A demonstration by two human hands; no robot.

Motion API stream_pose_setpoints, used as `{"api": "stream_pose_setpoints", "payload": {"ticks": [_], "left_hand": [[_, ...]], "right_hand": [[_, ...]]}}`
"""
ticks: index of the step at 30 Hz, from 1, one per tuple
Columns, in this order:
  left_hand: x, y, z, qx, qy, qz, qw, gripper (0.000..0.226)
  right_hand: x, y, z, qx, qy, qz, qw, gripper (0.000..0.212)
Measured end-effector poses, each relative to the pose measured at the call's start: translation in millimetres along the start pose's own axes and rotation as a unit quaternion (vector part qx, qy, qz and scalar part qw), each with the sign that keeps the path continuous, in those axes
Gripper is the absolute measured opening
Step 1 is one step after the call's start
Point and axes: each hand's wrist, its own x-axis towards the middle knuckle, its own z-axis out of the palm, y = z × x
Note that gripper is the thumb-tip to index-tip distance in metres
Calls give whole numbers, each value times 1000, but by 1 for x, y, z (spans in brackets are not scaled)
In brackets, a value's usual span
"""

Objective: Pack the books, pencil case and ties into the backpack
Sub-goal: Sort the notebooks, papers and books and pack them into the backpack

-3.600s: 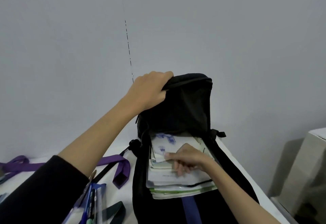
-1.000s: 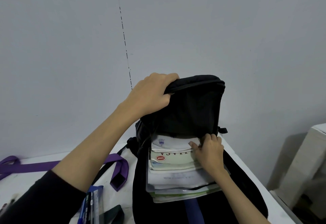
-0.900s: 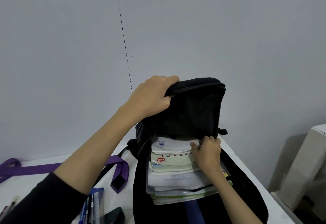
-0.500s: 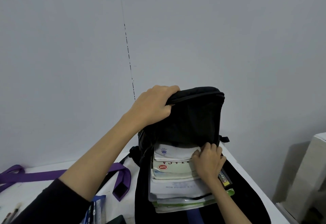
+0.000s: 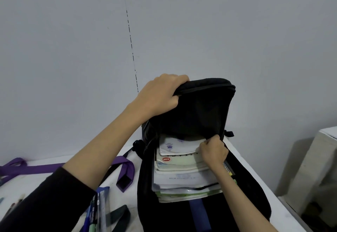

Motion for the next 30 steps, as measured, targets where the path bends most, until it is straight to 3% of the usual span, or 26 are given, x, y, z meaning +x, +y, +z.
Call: {"api": "stream_pose_setpoints", "payload": {"ticks": [2, 4, 7, 9, 11, 13, 20, 23, 27, 30], "left_hand": [[-1, 1, 1, -2, -4, 1, 1000, 30], [-1, 2, 1, -2, -7, 4, 1000, 30], [0, 4, 2, 2, -10, 5, 1000, 33], [1, 5, 2, 6, -11, 7, 1000, 34], [1, 6, 2, 5, -11, 10, 1000, 33], [0, 5, 2, 8, -13, 14, 1000, 33], [-6, 1, -1, 5, -16, 15, 1000, 32], [-8, 3, -1, 10, -25, 8, 1000, 35], [-9, 1, -1, 1, -26, 2, 1000, 34], [-8, 1, 0, -4, -26, 3, 1000, 34]], "right_hand": [[2, 5, -5, 10, -13, 6, 1000, 8], [-2, 6, -9, -58, -16, -26, 998, 13], [-7, 6, -10, -238, 71, -210, 946, 37], [-9, 2, -11, -277, -29, -310, 909, 54], [-5, 4, -5, -294, -165, -358, 871, 50], [-3, 7, -2, -293, -203, -356, 864, 44], [-6, 0, 6, -314, -122, -295, 894, 29], [-6, -9, 9, -326, -125, -279, 894, 26], [-2, -10, 11, -323, -192, -283, 882, 49], [-11, -8, 26, -229, -205, -306, 901, 52]]}}
